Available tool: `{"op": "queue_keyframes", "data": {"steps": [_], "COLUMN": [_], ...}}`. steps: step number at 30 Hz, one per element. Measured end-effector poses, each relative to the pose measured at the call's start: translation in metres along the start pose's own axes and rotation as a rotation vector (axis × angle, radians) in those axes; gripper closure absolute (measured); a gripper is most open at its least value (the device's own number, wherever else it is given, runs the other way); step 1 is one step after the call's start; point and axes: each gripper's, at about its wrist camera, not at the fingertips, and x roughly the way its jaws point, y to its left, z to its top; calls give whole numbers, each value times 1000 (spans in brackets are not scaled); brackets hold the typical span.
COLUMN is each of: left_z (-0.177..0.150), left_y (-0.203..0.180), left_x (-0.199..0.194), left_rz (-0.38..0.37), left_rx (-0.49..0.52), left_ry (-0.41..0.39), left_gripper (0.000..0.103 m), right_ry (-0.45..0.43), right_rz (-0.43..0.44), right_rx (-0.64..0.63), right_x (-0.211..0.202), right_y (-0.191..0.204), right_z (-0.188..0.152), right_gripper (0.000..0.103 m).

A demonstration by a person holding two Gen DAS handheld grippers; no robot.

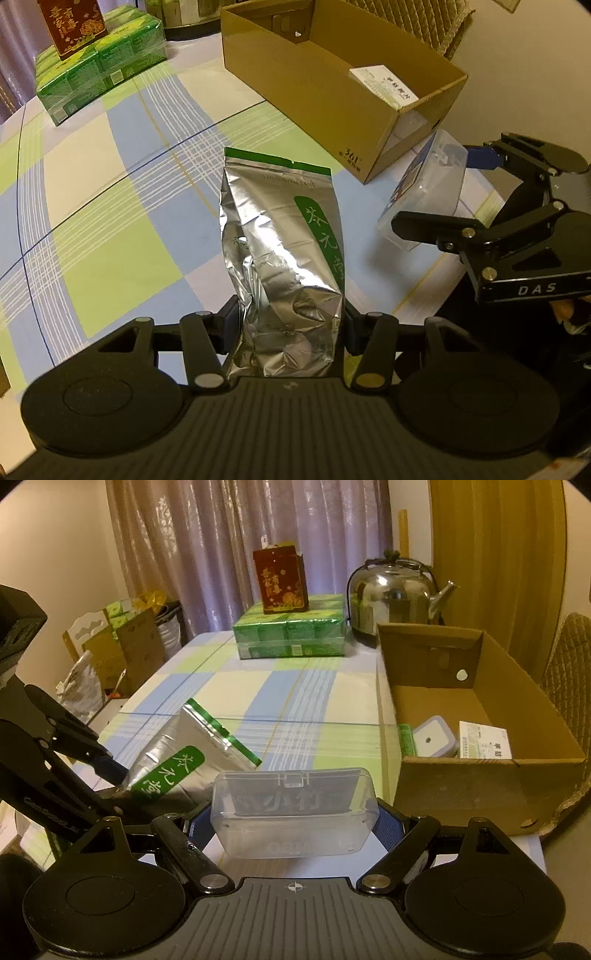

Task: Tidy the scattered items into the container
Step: 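Carry the tea packet and clear container in both grippers over the cardboard box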

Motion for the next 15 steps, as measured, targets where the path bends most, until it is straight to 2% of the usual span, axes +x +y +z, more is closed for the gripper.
{"op": "queue_keyframes", "data": {"steps": [15], "left_z": [20], "left_y": [-6], "left_x": [-14], "left_rz": [-41], "left_rx": [-46], "left_ry": [-51], "left_gripper": [55], "right_ry": [-61], "right_rz": [-54], "right_rx": [54], "right_x": [-21], "right_y": [-25], "right_z": [14], "right_gripper": [20]}}
